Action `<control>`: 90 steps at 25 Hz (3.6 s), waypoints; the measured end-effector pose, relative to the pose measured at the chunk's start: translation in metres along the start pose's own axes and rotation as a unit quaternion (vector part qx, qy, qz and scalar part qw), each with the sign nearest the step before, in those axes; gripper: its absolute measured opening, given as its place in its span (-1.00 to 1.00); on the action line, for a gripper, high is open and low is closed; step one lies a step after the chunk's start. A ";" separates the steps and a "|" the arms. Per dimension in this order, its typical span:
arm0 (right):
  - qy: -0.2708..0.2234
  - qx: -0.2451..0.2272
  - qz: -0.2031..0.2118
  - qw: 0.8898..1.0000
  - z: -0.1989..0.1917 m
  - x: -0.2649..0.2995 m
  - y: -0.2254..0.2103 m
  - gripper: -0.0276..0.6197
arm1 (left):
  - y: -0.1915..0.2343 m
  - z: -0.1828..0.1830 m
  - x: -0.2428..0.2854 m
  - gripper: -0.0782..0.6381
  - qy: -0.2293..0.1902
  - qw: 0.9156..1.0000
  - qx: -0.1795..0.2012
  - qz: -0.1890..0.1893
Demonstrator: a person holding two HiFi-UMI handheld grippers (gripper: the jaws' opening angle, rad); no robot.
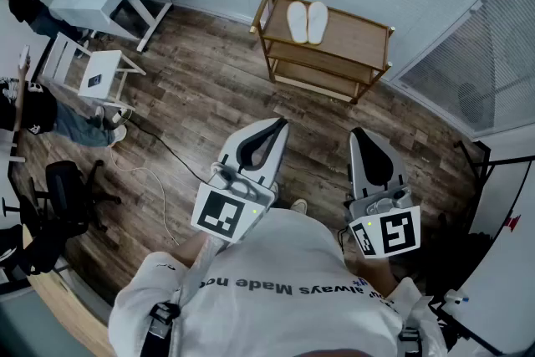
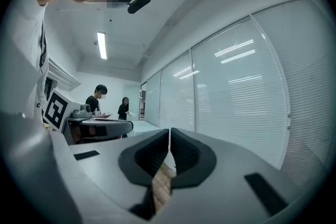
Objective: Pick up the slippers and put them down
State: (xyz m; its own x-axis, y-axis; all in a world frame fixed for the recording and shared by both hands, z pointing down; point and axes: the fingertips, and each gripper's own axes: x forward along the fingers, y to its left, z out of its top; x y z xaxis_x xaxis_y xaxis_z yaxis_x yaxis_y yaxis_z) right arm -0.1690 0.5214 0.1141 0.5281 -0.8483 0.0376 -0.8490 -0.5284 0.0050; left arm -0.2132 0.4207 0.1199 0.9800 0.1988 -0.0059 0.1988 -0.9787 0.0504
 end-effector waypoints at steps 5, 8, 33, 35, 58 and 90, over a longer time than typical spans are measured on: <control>-0.009 0.001 0.003 1.000 0.003 0.014 0.013 -0.85 | 0.018 -0.001 -0.006 -0.75 -0.005 1.000 0.005 -0.003; -0.008 0.010 0.014 1.000 0.001 0.028 0.030 -0.85 | 0.028 -0.002 -0.013 -0.75 -0.009 1.000 0.002 -0.009; -0.005 -0.003 -0.014 1.000 -0.012 0.099 0.019 -0.85 | 0.103 -0.020 0.008 -0.75 0.008 1.000 -0.007 -0.013; -0.006 0.002 -0.017 1.000 -0.012 0.110 0.003 -0.85 | 0.108 -0.017 0.027 -0.75 0.006 1.000 -0.005 -0.014; -0.002 0.023 0.004 1.000 -0.014 0.229 -0.212 -0.85 | 0.143 -0.012 0.272 -0.75 0.008 1.000 0.001 0.005; 0.015 0.013 0.006 1.000 -0.017 0.492 -0.248 -0.85 | 0.374 -0.018 0.397 -0.75 0.016 1.000 -0.014 -0.001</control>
State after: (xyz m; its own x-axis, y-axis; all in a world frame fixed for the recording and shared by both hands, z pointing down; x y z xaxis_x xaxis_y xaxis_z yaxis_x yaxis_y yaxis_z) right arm 0.3013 0.2360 0.1485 0.5164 -0.8537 0.0670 -0.8546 -0.5187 -0.0222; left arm 0.2506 0.1345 0.1548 0.9790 0.2025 0.0251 0.2000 -0.9766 0.0786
